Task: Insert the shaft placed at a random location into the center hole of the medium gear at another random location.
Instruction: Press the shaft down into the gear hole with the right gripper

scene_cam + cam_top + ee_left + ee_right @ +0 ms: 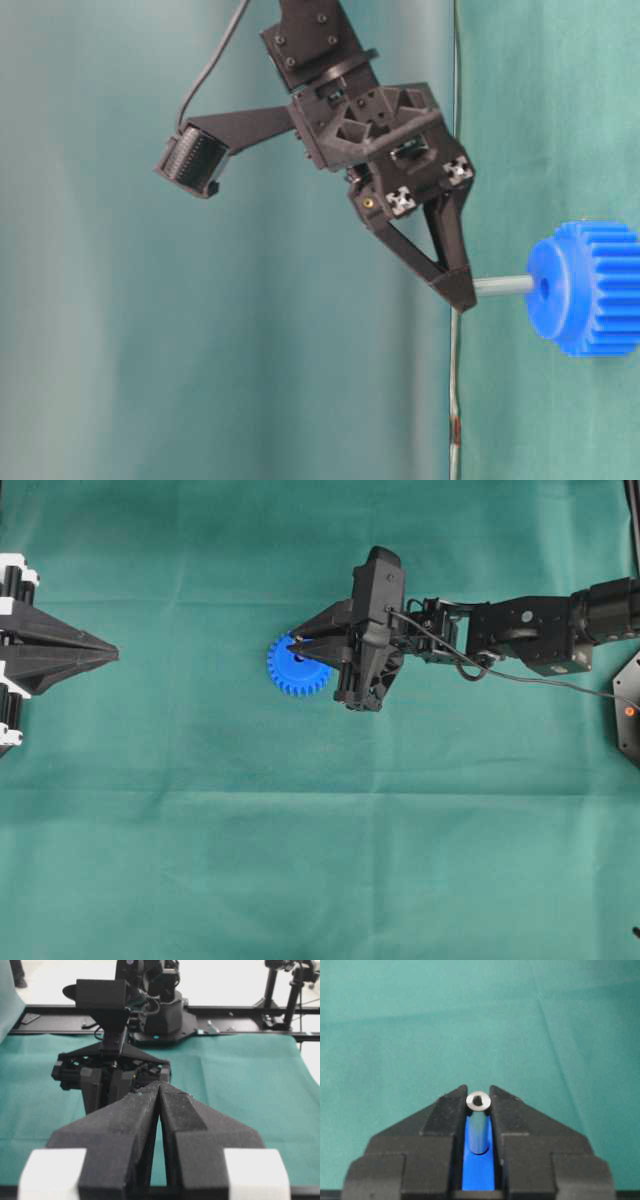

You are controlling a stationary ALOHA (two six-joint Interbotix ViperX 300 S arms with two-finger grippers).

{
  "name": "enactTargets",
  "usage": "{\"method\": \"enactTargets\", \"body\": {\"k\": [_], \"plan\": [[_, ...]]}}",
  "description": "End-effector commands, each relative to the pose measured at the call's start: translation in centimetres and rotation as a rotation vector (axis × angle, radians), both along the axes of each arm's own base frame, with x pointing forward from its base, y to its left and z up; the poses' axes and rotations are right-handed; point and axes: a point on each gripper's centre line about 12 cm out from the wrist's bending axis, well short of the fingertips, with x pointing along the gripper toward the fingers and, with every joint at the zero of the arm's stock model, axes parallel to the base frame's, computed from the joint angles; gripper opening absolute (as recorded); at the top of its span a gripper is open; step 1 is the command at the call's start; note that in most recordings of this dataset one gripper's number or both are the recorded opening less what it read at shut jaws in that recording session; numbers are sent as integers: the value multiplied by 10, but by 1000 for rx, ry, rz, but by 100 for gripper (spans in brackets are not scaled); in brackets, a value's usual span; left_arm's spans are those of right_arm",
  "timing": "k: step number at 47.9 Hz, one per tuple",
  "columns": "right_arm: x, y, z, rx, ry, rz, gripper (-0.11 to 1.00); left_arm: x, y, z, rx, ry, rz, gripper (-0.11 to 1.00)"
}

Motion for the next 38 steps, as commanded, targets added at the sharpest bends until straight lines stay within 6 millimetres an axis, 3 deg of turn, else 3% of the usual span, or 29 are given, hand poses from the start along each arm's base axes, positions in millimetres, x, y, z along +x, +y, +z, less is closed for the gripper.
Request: {"method": "enactTargets", "body": {"k": [1,38], "plan": [[7,-3,11,2,-54,-10,15,3,1,9,3,-21,2,0],[11,-4,-17,15,10,-13,15,3,1,9,3,-20,4,0]]}}
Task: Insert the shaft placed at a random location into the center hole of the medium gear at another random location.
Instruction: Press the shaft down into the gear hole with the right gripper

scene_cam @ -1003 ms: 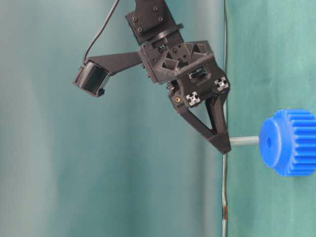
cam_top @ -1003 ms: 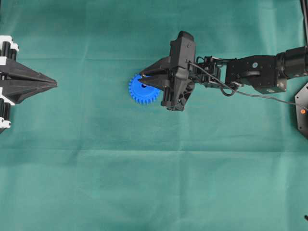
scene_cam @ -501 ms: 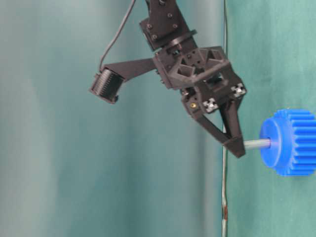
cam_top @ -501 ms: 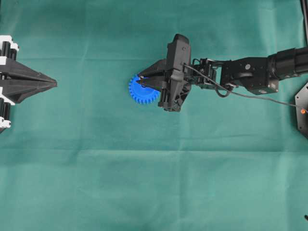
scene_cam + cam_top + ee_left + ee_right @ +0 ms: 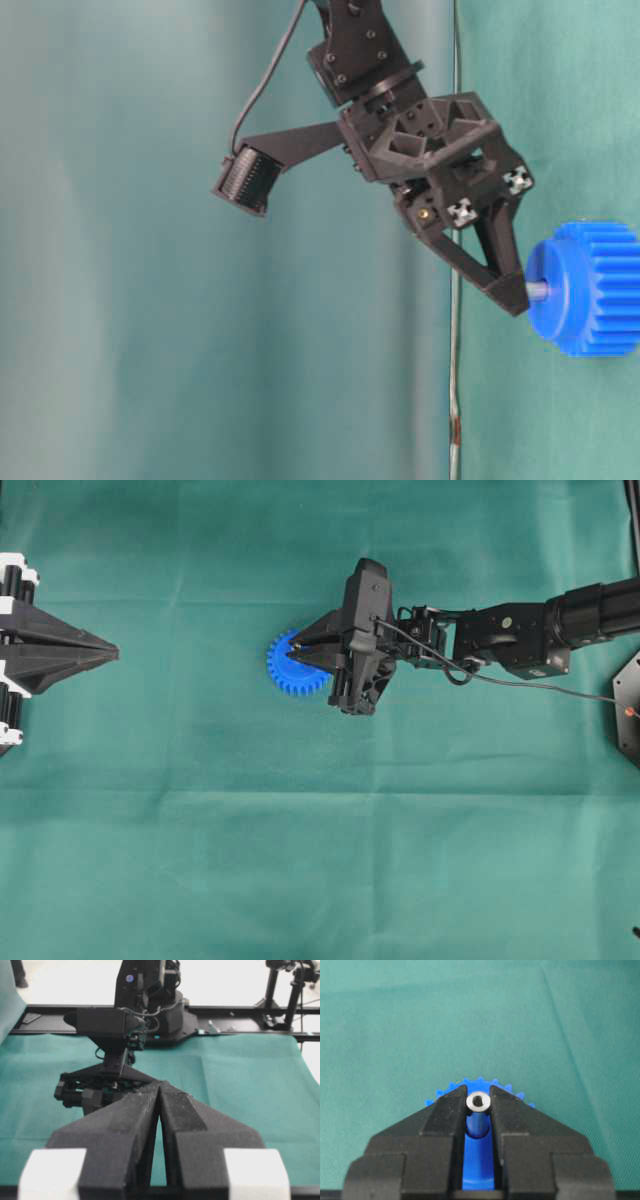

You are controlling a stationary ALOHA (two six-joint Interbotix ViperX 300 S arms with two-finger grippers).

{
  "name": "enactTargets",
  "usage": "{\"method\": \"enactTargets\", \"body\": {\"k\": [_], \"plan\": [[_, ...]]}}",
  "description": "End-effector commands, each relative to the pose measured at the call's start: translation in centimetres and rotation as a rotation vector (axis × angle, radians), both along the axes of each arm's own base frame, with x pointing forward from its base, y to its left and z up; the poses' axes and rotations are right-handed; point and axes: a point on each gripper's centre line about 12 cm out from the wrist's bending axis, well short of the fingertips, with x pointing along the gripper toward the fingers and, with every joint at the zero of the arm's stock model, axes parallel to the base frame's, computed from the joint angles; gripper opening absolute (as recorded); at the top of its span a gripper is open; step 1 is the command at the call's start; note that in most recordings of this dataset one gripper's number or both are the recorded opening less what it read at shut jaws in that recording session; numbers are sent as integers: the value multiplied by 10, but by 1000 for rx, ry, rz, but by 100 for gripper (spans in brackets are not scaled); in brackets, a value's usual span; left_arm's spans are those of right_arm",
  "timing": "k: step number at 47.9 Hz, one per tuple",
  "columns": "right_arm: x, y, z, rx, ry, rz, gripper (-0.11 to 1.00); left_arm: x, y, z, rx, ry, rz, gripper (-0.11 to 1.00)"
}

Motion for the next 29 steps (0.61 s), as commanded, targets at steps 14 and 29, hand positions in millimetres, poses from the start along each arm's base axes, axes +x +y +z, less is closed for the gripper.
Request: {"method": "enactTargets", "body": {"k": [14,29], "plan": [[4,-1,7,13,-13,-10,15,3,0,8,3,-18,1,0],[2,0,5,16,4,-8,15,3,2,8,5,-17,7,0]]}}
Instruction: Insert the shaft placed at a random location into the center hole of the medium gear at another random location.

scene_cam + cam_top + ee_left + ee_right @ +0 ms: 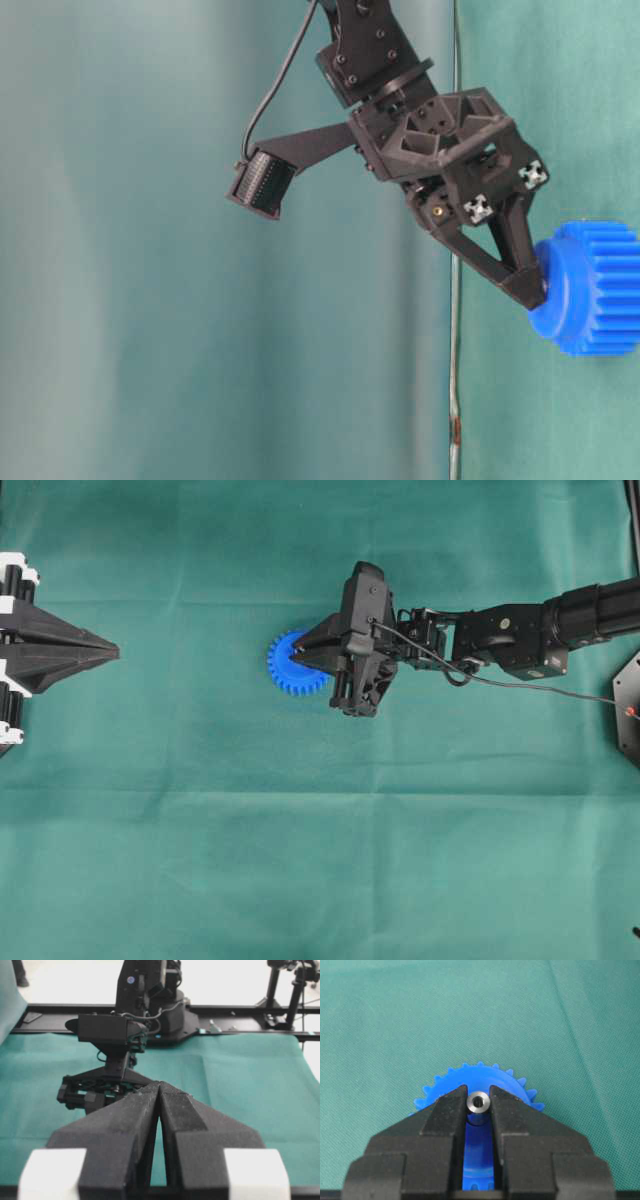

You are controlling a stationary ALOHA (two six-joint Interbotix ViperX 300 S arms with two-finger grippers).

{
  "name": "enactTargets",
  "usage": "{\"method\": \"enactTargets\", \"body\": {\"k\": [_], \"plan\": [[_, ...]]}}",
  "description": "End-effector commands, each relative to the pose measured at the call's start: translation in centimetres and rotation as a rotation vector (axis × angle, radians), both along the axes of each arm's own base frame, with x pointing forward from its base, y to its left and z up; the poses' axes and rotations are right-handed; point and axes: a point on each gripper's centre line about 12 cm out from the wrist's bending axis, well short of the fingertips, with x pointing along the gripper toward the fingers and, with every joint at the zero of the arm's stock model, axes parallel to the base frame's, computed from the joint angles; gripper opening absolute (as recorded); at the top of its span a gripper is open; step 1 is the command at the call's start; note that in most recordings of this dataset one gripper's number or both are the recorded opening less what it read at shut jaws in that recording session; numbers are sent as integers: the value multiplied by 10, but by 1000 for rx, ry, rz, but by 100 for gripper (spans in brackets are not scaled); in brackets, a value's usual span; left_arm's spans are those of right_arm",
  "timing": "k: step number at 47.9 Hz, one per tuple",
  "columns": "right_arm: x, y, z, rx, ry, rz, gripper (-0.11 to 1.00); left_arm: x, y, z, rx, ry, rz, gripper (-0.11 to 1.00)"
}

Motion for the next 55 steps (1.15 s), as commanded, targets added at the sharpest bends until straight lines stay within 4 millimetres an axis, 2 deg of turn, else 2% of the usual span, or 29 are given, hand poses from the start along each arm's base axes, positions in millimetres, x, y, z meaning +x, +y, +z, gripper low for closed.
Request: {"method": "enactTargets", "body": {"k": [1,15,17,21,28,30,39,55], "plan": [[4,-1,11,11,-29,-9,15,2,1,9,5,-21,4,0],[4,0,11,10,-31,-7,16,2,1,8,3,-15,4,0],[4,1,11,10,-32,-6,19,3,1,8,3,-14,4,0],[5,3,11,7,-32,2,38,2,1,9,3,-17,4,0],[4,3,19,7,-49,1,80,2,1,8,5,-15,4,0],[4,3,23,5,-58,2,85,2,1,9,3,-18,4,0],[-2,2,46,-3,-97,0,74,2,1,9,3,-17,4,0],[-28,4,71,-6,-125,-2,74,2,1,9,0,-17,4,0]]}}
